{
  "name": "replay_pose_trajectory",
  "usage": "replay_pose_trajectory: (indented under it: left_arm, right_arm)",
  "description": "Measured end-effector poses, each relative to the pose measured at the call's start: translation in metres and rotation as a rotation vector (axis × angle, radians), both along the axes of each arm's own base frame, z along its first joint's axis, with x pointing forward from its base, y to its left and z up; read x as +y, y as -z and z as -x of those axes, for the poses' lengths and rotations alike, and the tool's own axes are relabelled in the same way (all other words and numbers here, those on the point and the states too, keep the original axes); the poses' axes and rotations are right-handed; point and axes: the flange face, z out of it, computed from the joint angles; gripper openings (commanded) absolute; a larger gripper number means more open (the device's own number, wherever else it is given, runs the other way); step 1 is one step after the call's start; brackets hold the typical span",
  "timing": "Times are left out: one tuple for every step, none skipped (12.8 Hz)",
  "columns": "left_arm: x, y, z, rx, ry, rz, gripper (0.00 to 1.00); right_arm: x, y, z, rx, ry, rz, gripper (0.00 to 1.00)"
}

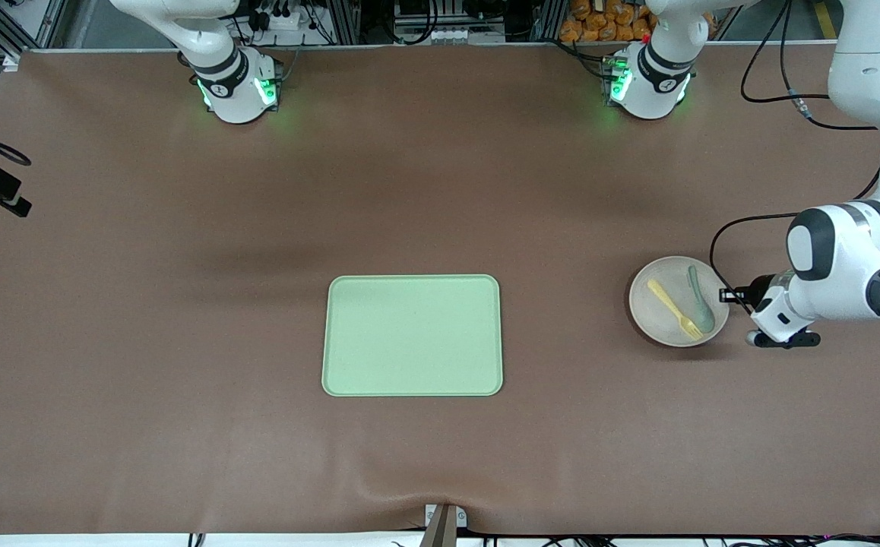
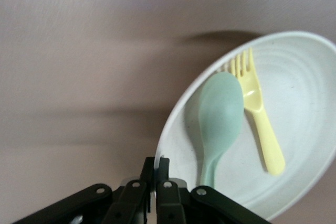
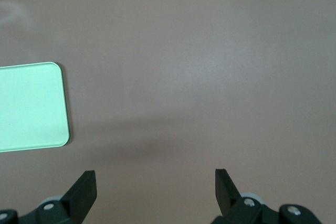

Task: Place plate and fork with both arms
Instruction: 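Carry the plate with the left gripper onto the green tray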

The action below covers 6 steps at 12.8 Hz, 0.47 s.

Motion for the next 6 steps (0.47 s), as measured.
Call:
replay_pose_trajectory:
  left_arm:
    - [-0.01,-0.008,-0.008,-0.018,-0.006,0.027,0.0]
    - [-0.022,-0.018,-0.015,-0.037,-0.016,0.06,0.0]
    - [-0.033,-0.027,-0.024,-0.06,-0.031,0.096,0.0]
    - [-0.044,-0.038,-0.033,-0.086,-0.043,0.13,0.0]
    - [-0.057,-0.047,-0.041,-0.108,-0.048,0.159,0.0]
    - [-0.075,-0.056,-0.05,-0.128,-0.045,0.184,0.0]
  right_arm:
    - [0.0,0.0,0.0,0.0,0.0,0.0,1.0]
    - [0.0,0.0,0.0,0.0,0.0,0.0,1.0]
    - [0.0,0.0,0.0,0.0,0.0,0.0,1.0]
    - [0.0,0.0,0.0,0.0,0.0,0.0,1.0]
    - [0.0,0.0,0.0,0.0,0.0,0.0,1.0]
    - [0.0,0.0,0.0,0.0,0.0,0.0,1.0]
